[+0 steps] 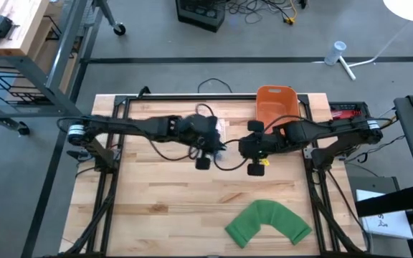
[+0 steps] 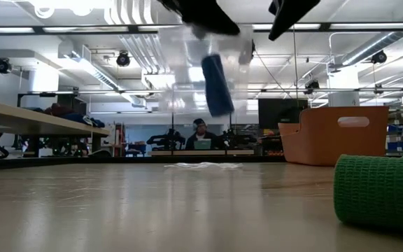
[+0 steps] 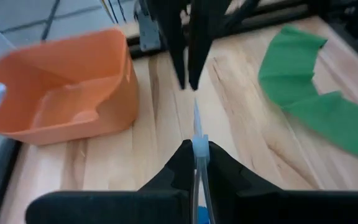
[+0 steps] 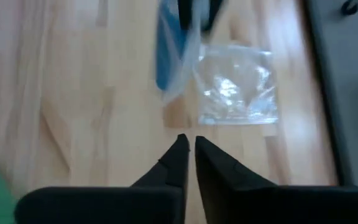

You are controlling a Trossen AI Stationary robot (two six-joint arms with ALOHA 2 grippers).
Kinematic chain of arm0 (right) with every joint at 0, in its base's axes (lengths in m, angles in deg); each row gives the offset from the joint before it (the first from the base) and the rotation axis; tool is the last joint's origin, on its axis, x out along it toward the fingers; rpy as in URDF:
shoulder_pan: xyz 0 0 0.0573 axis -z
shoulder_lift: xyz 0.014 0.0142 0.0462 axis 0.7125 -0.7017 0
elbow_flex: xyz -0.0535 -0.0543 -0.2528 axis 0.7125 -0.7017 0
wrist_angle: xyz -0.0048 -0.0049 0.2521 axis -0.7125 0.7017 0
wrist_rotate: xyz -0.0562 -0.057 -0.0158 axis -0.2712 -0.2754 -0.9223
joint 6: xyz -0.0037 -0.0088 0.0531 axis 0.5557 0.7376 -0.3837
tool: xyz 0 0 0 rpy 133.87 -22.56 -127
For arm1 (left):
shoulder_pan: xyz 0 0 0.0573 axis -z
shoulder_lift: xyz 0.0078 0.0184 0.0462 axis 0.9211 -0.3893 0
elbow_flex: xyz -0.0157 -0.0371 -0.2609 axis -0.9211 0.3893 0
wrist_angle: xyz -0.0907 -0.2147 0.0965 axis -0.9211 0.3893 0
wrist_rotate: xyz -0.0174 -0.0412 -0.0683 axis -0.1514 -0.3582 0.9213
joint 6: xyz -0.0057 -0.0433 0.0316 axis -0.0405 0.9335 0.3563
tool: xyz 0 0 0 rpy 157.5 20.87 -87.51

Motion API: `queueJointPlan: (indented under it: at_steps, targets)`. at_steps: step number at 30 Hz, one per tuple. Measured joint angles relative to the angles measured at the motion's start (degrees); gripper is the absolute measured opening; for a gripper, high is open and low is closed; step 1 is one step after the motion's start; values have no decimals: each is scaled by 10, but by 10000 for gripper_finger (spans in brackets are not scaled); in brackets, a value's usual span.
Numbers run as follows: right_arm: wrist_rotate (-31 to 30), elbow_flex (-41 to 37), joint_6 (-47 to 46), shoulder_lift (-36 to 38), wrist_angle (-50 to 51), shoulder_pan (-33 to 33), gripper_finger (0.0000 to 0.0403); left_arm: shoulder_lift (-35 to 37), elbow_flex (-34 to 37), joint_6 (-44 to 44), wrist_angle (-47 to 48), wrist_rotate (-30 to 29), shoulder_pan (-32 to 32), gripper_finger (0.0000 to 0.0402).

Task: Roll bandage
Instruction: Close the left transparent zip bag

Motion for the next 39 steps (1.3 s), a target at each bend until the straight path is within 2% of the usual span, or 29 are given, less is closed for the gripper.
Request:
queueJointPlan:
  at_steps: [5, 10, 13, 18, 23, 28, 35, 39]
  targets:
    - [-18, 5, 57, 38, -36, 1, 70, 74, 0, 2, 46, 0, 0, 10]
    - [-17, -35, 129, 131, -209, 3, 110, 139, 12, 19, 55, 0, 5, 10]
    - [-6, -100, 143, 191, -326, 5, 126, 171, 53, 37, 18, 1, 10, 10]
    - [41, -246, 129, 231, -547, 5, 143, 212, 165, 69, -145, 2, 11, 10]
    - [58, -350, 125, 191, -756, 5, 148, 209, 249, 77, -289, 2, 10, 10]
    - [58, -386, 135, 113, -947, 10, 138, 182, 273, 86, -373, 1, 10, 10]
    - [57, -381, 149, 48, -1062, 21, 125, 173, 272, 84, -391, 4, 10, 10]
    - [58, -380, 153, 37, -1076, 32, 116, 174, 272, 84, -405, 5, 10, 10]
